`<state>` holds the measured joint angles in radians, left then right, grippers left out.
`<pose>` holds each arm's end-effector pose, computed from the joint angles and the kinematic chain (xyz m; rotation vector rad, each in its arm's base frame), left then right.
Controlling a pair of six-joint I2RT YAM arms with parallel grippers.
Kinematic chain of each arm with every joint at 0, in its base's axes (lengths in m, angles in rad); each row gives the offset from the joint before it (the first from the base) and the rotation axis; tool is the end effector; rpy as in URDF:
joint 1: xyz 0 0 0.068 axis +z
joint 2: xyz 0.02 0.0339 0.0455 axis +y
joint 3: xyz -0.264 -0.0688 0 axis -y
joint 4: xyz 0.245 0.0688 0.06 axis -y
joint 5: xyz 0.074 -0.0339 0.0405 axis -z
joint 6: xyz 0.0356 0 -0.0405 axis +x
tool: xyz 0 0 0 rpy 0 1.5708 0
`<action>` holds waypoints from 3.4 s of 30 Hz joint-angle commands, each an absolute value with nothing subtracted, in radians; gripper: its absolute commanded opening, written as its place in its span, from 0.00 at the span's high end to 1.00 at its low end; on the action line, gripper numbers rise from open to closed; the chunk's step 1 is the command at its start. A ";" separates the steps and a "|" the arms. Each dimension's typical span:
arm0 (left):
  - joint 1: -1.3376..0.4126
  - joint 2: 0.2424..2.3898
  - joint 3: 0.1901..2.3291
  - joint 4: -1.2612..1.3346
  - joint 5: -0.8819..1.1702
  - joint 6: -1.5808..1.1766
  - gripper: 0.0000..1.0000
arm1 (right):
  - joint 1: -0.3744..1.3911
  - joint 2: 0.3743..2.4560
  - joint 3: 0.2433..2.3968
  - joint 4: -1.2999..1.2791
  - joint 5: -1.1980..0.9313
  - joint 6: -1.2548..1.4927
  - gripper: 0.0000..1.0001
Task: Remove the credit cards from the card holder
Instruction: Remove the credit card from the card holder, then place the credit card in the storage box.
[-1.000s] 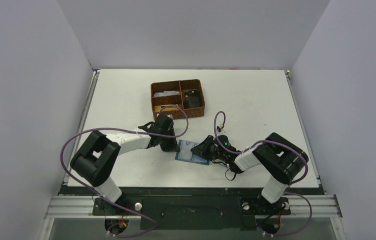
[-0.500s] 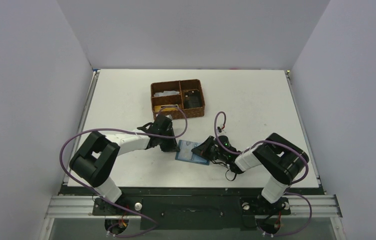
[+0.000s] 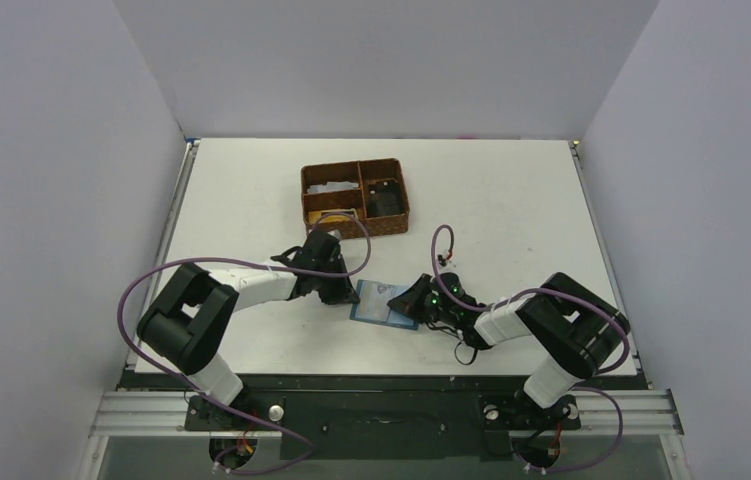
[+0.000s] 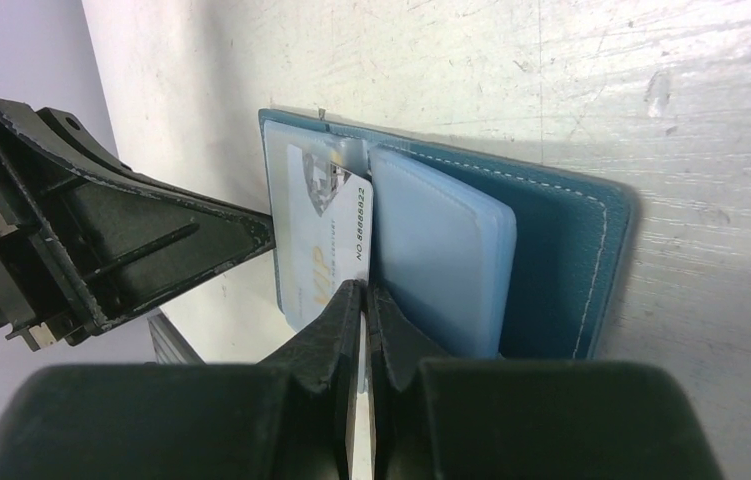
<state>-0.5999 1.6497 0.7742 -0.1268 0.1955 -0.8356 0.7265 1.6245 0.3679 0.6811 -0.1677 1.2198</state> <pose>0.2458 -0.1765 0.1352 -0.2448 2.7368 -0.7307 0.1893 0.1761 0.1033 0.4875 2.3921 1.2105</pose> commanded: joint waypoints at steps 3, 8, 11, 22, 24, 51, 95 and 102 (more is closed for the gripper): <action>-0.600 1.745 0.690 -0.243 0.047 -0.799 1.00 | 0.716 1.585 0.352 0.627 -0.137 1.175 1.00; -0.600 1.743 0.688 -0.240 0.047 -0.801 1.00 | 0.711 1.569 0.347 0.607 -0.139 1.163 1.00; -0.599 1.739 0.686 -0.239 0.048 -0.803 1.00 | 0.710 1.549 0.345 0.592 -0.138 1.157 1.00; -0.598 1.727 0.687 -0.240 0.049 -0.806 1.00 | 0.696 1.473 0.344 0.497 -0.132 1.118 1.00; -0.598 1.725 0.690 -0.242 0.048 -0.806 1.00 | 0.695 1.459 0.342 0.488 -0.134 1.116 1.00; -0.605 1.643 0.759 -0.302 0.038 -0.799 1.00 | 0.668 1.247 0.359 0.307 -0.128 1.081 1.00; -0.502 1.204 0.732 0.104 0.678 -0.959 0.50 | 0.669 1.050 0.570 0.318 -0.353 1.250 1.00; -0.502 1.211 0.721 0.154 0.716 -0.990 0.50 | 0.673 1.052 0.570 0.379 -0.381 1.289 1.00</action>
<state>-0.5076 1.2274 0.7235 0.0471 0.6621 -0.9604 0.6735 1.0672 0.5297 0.2878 -0.3489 1.2549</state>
